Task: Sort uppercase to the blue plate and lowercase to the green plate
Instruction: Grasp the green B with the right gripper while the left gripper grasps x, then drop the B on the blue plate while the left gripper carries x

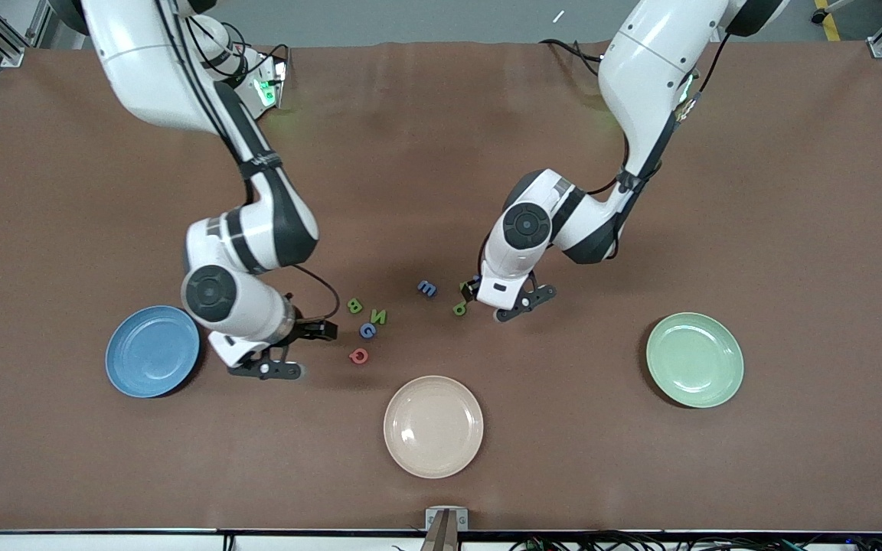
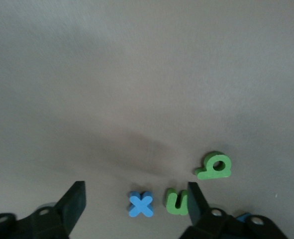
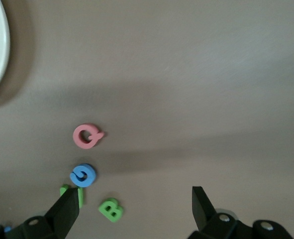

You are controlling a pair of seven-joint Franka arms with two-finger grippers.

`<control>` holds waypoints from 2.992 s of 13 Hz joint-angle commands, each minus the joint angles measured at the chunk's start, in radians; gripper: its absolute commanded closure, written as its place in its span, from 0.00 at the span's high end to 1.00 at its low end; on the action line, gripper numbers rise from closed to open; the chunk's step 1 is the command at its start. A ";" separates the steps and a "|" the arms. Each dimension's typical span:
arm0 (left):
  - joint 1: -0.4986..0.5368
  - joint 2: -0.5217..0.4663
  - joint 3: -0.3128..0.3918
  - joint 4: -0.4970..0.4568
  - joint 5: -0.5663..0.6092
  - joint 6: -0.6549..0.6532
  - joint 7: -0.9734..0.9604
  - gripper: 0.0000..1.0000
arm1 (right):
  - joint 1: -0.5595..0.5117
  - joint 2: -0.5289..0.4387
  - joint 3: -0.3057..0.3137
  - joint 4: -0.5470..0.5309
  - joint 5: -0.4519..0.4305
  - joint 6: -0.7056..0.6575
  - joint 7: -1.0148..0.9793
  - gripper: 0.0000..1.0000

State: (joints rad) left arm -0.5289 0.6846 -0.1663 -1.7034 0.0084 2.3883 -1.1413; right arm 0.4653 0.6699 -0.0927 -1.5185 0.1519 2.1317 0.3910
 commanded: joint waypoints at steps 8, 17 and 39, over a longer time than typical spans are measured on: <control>-0.040 0.012 0.010 -0.027 0.033 0.005 -0.026 0.66 | 0.145 -0.018 -0.013 -0.259 -0.043 0.208 0.003 0.97; -0.034 -0.016 0.008 -0.064 0.033 -0.005 -0.026 0.58 | 0.127 -0.029 -0.013 -0.298 -0.043 0.238 -0.054 0.25; -0.017 -0.121 0.092 -0.050 0.060 -0.070 0.014 0.00 | -0.413 -0.016 -0.038 -0.072 -0.189 0.109 -0.776 0.74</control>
State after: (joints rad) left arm -0.5534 0.6440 -0.1143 -1.7315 0.0328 2.3551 -1.1423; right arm 0.0648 0.6508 -0.1459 -1.6006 -0.0185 2.2368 -0.3829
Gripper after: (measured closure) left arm 0.753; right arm 0.581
